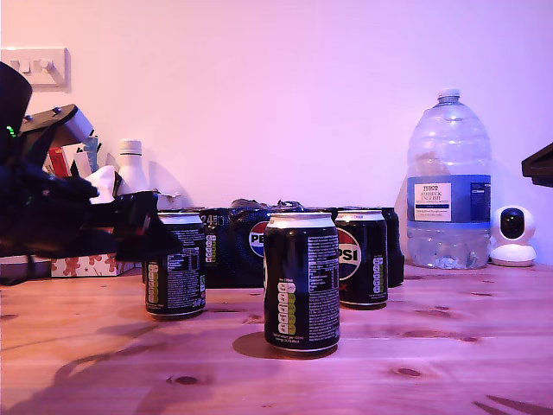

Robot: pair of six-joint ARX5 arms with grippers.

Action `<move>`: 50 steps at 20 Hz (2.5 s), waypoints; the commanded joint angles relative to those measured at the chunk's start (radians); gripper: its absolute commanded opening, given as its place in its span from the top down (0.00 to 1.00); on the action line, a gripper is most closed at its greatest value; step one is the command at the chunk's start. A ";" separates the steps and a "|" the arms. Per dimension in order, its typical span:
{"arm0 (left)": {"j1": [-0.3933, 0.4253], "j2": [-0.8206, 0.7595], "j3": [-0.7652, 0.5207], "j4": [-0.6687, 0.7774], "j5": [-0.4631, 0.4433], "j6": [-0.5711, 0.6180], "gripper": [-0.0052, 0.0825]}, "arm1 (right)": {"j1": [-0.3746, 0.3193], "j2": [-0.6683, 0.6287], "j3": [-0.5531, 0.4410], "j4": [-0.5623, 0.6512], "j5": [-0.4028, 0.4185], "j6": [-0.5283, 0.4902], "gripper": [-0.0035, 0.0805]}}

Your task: Stack up the Pepsi cans on top of each other

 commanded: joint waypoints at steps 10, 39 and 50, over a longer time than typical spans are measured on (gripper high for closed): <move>0.025 0.196 0.177 -0.047 0.140 0.060 0.04 | 0.004 -0.005 -0.008 0.008 0.002 0.005 0.86; 0.028 0.215 0.261 -0.166 0.223 0.119 0.47 | 0.004 0.015 -0.008 0.004 0.057 -0.041 0.85; 0.028 0.099 0.261 -0.243 0.251 0.144 0.47 | 0.004 0.131 -0.008 0.005 0.054 -0.041 0.85</move>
